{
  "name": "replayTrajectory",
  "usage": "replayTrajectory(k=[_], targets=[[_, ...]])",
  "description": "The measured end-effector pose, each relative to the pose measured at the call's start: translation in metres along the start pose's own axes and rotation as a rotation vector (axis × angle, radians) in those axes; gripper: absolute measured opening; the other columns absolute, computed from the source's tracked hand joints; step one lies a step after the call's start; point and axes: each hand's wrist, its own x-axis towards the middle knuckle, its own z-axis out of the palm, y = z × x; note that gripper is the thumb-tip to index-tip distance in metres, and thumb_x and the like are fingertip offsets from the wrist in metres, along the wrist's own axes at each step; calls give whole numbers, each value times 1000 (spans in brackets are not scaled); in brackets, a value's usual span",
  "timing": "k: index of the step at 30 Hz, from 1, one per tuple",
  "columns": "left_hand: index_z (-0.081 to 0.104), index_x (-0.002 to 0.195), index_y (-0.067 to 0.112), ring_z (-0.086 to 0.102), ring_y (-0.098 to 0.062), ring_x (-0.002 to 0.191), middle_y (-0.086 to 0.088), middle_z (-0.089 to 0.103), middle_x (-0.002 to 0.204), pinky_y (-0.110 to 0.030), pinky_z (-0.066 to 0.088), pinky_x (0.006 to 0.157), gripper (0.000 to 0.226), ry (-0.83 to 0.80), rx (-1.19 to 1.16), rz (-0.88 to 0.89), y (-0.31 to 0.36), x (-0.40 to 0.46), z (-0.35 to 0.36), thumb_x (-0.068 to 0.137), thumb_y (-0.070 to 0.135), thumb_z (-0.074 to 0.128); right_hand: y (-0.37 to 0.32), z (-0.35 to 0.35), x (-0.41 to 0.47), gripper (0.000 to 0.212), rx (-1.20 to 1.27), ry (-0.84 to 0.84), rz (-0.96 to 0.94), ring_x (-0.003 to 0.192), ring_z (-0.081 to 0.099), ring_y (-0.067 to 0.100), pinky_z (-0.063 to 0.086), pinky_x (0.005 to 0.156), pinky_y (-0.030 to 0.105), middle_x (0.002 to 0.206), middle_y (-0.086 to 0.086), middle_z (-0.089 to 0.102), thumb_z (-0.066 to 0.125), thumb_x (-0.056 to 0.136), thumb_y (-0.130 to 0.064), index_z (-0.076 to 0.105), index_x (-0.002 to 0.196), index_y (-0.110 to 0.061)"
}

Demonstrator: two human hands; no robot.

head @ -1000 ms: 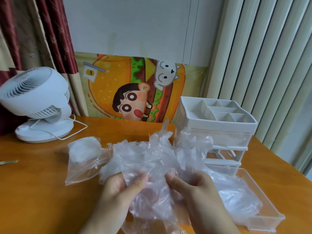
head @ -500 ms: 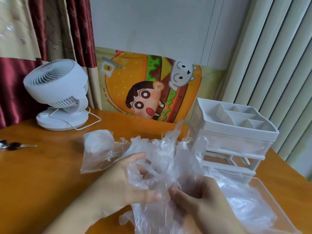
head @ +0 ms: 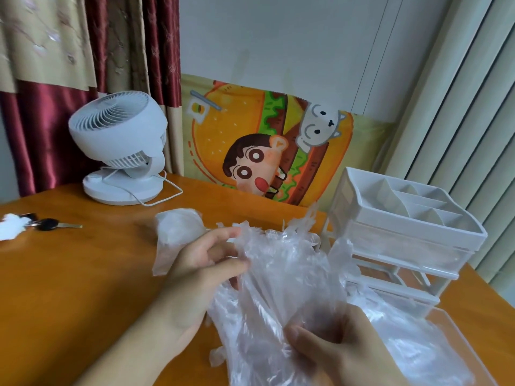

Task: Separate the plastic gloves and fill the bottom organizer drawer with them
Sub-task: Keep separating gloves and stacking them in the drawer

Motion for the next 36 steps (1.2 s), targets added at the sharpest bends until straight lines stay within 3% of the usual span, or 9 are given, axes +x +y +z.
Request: replayTrajectory(k=[7, 11, 17, 20, 23, 25, 28, 33, 36], targets=[[77, 114, 20, 70, -29, 91, -16, 74, 99, -37, 53, 75, 40, -18, -98, -30, 1, 5, -9, 76, 9, 74, 4, -5, -2, 26, 62, 42, 55, 49, 57, 13, 41, 52, 18, 53, 3, 56, 88, 83, -4, 67, 67, -6], [73, 124, 22, 73, -13, 108, 1, 78, 116, -36, 53, 92, 51, -208, 121, -64, 4, 3, -13, 77, 34, 89, 3, -5, -2, 32, 84, 63, 61, 58, 66, 19, 46, 57, 22, 62, 17, 66, 92, 71, -21, 73, 82, 3], [79, 97, 7, 69, -27, 74, -15, 76, 86, -31, 55, 58, 17, 15, 72, 48, 0, 6, -11, 96, 1, 63, 5, -6, -1, 38, 16, 64, 57, 67, 73, 24, 49, 64, 25, 73, 19, 75, 89, 66, -34, 76, 84, -3], [81, 98, 12, 73, -33, 85, -20, 76, 100, -39, 57, 67, 18, -75, -114, -41, 3, 11, -18, 86, 19, 68, 3, -7, -1, 35, -2, 60, 23, 65, 70, 22, 47, 64, 26, 71, 17, 73, 85, 65, -34, 74, 81, -5], [79, 112, 13, 75, -28, 103, -13, 77, 111, -41, 56, 90, 70, -376, 138, -101, 8, 12, -29, 63, 62, 88, 0, -8, -2, 25, -16, 64, -26, 64, 71, 20, 46, 62, 21, 68, 16, 72, 81, 68, -30, 74, 77, -8], [77, 114, 10, 74, -22, 108, -9, 78, 111, -38, 57, 94, 78, -467, 254, -79, 8, 8, -27, 58, 63, 92, -3, -7, -4, 23, -23, 54, -51, 62, 70, 20, 46, 60, 22, 65, 15, 70, 81, 70, -27, 74, 76, -7], [74, 116, 5, 72, -27, 112, -15, 75, 115, -50, 57, 99, 63, -338, 194, -68, 5, 1, -11, 67, 40, 94, -6, -5, -7, 15, -64, 6, -56, 59, 69, 17, 45, 57, 18, 61, 12, 69, 84, 83, -9, 72, 75, -5], [74, 113, 11, 77, -20, 81, -13, 77, 84, -24, 56, 72, 48, -104, 62, -33, -1, 0, -3, 69, 16, 91, -9, 1, -9, 18, -164, -82, -46, 61, 69, 9, 43, 59, 13, 62, 0, 70, 83, 83, -14, 73, 71, -24], [74, 114, 9, 71, -22, 74, -12, 74, 85, -29, 55, 67, 44, -45, 6, -14, -1, 2, -8, 73, 15, 87, -9, 0, -9, 27, -166, -93, -47, 60, 70, 11, 45, 59, 14, 62, 3, 71, 82, 86, -7, 71, 69, -25]])
